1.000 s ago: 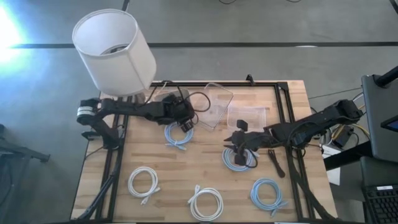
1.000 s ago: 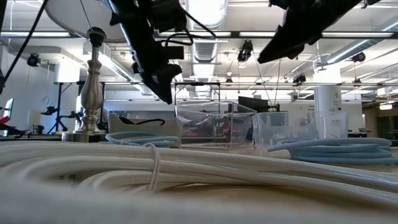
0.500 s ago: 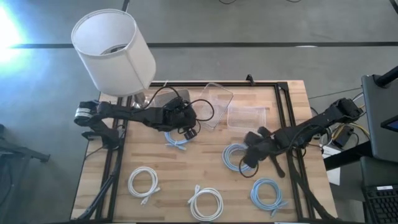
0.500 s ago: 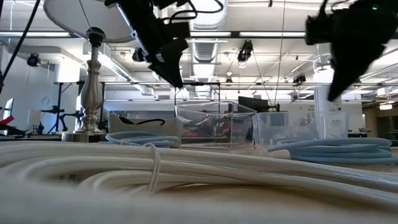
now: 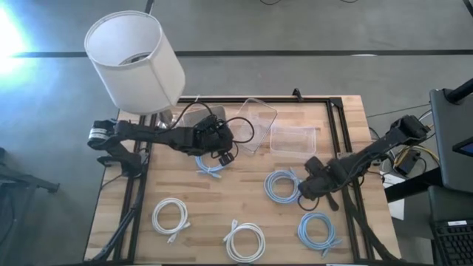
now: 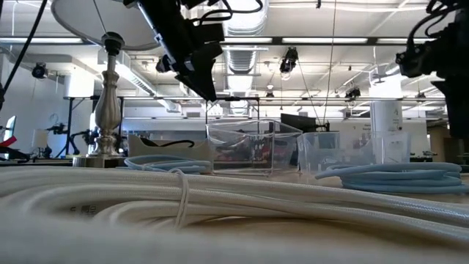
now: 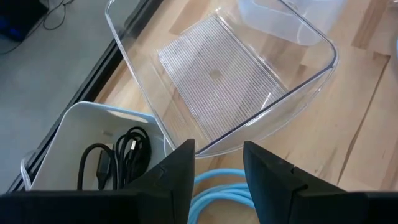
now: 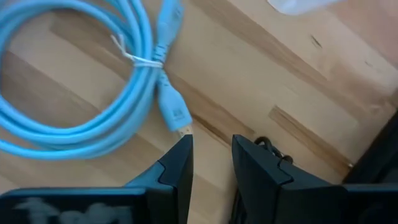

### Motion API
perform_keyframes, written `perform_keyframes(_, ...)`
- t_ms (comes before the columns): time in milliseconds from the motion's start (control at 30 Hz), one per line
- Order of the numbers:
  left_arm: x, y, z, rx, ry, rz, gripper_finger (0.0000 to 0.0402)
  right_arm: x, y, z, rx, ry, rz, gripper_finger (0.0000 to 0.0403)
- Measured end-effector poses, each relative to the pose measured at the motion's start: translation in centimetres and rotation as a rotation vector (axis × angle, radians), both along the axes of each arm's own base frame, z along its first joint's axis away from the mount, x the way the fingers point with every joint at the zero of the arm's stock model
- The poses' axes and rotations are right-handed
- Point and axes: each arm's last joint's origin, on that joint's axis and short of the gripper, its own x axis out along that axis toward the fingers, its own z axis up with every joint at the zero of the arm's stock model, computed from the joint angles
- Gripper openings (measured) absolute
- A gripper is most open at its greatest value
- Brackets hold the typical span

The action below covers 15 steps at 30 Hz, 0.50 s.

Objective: Pick & Place USB Port
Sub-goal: Put the black USB cable into the white bin

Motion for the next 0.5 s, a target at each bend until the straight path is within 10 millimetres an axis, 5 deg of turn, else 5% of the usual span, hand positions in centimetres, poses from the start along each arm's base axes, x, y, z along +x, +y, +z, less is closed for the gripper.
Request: perform_keyframes(500,0.0,0.0,0.0,0.004,0.004,-0.005,0.014,-2.2,-0.2,-2.8,0.186,0.201,-0.278,0.0098)
